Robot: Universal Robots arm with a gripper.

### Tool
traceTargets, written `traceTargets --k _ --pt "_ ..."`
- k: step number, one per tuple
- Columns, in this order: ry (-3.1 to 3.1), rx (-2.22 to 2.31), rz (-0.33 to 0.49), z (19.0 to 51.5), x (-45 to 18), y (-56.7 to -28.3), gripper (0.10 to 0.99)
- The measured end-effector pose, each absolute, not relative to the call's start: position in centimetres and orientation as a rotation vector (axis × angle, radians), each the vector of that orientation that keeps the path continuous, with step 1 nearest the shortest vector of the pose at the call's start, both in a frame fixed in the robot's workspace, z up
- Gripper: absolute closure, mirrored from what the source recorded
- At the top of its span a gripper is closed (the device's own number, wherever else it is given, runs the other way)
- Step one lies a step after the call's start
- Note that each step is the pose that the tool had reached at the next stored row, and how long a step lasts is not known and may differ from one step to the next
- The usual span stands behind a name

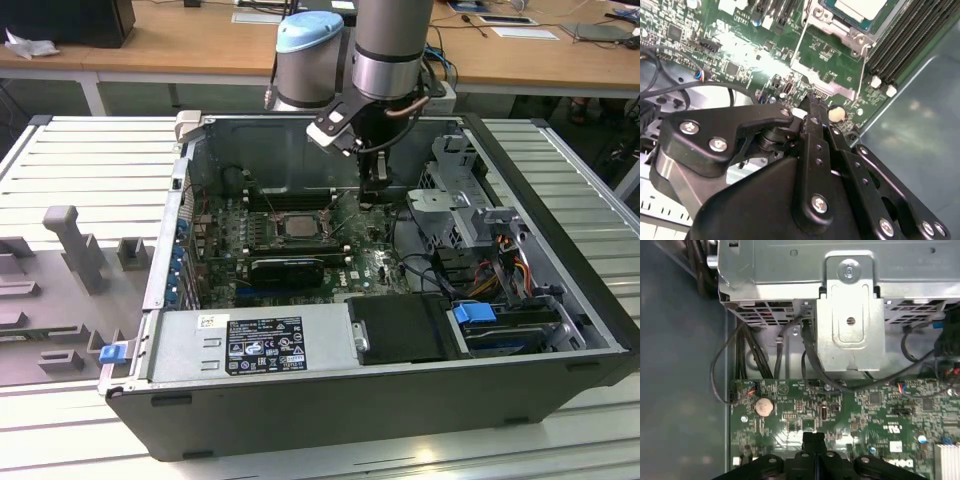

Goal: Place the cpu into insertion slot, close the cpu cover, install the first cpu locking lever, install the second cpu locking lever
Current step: 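Close the cpu cover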

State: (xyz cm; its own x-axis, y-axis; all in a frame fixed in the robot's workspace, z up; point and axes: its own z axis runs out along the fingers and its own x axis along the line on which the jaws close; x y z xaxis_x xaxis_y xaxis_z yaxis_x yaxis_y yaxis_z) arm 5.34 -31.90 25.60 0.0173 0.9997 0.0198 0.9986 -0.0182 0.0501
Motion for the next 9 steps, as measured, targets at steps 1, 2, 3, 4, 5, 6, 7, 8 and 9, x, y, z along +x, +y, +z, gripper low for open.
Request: traceTargets --k 1,2,3,4,5,6,7,8,9 --pt "2.186 2.224 0.077 25.3 5.4 -31.9 0.98" --pt "2.188 2.226 0.078 25.2 5.3 -31.9 0.98" --pt "2.19 2.226 0.077 25.1 5.2 -31.9 0.98" --pt "2.19 2.226 0.077 25.1 5.0 -31.9 0.98" --pt "2.19 2.227 0.077 25.1 4.6 -31.9 0.98" --pt "2.19 2.227 0.077 25.1 4.5 -31.9 0.98" --pt "2.19 2.226 0.077 25.1 4.3 -31.9 0.98" --pt "2.193 2.224 0.077 25.1 4.2 -31.9 0.98" --pt "2.195 2.222 0.077 25.1 4.1 -31.9 0.98"
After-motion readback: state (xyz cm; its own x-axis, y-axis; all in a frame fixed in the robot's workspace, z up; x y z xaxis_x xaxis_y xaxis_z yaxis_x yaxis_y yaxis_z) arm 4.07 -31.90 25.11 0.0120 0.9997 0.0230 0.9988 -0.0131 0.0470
